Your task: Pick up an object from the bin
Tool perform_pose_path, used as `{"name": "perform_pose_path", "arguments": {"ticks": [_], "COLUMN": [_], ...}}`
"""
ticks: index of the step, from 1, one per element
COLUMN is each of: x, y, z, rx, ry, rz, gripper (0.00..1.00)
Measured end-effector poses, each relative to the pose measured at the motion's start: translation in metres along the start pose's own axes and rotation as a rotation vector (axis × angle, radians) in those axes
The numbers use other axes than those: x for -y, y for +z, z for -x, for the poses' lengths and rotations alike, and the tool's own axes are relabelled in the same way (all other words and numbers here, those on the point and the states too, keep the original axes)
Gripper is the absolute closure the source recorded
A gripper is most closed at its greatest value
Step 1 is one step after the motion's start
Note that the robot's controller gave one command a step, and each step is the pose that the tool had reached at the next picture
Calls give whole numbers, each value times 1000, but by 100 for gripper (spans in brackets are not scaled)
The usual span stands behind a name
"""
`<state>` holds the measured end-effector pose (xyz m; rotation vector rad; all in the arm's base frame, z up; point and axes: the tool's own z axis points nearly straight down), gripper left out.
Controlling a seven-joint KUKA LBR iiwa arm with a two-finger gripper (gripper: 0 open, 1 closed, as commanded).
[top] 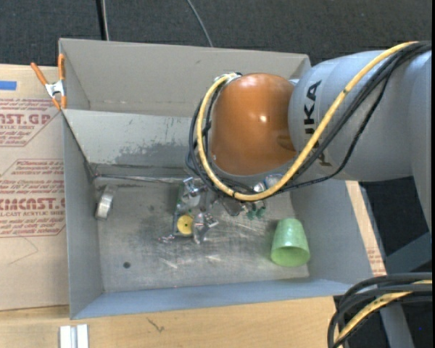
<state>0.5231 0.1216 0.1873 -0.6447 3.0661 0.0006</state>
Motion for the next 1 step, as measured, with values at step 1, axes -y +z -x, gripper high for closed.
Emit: {"name": "perform_pose_path", "arguments": {"ticks": [1], "x": [7], "y": [-120], "z": [6], "rx": [3], "ry": [-121], "rz": [-1], "gripper": [100]}}
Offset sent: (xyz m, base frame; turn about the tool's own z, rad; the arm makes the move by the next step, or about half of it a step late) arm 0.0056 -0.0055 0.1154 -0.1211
